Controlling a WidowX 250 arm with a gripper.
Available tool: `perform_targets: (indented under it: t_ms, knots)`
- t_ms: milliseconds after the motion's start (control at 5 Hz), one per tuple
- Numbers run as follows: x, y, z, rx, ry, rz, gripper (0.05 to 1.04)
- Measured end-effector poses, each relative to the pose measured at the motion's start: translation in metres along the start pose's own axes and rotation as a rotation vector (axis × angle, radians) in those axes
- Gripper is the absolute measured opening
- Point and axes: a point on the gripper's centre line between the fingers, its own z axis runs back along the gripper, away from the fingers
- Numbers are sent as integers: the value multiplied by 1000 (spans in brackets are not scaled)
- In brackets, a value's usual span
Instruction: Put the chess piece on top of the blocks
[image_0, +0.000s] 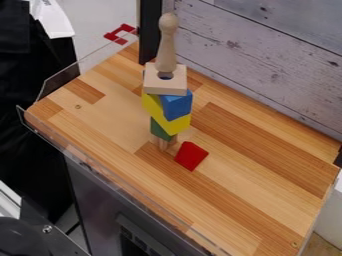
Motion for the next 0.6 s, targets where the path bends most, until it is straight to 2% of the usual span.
perform_targets:
  t_ms: [200, 400, 600]
  knots:
    - [-15, 0, -2, 16, 14, -30, 1000]
    - [-27, -4, 5, 46, 15, -47, 1000]
    - [-33, -12, -1, 65, 27, -59, 1000]
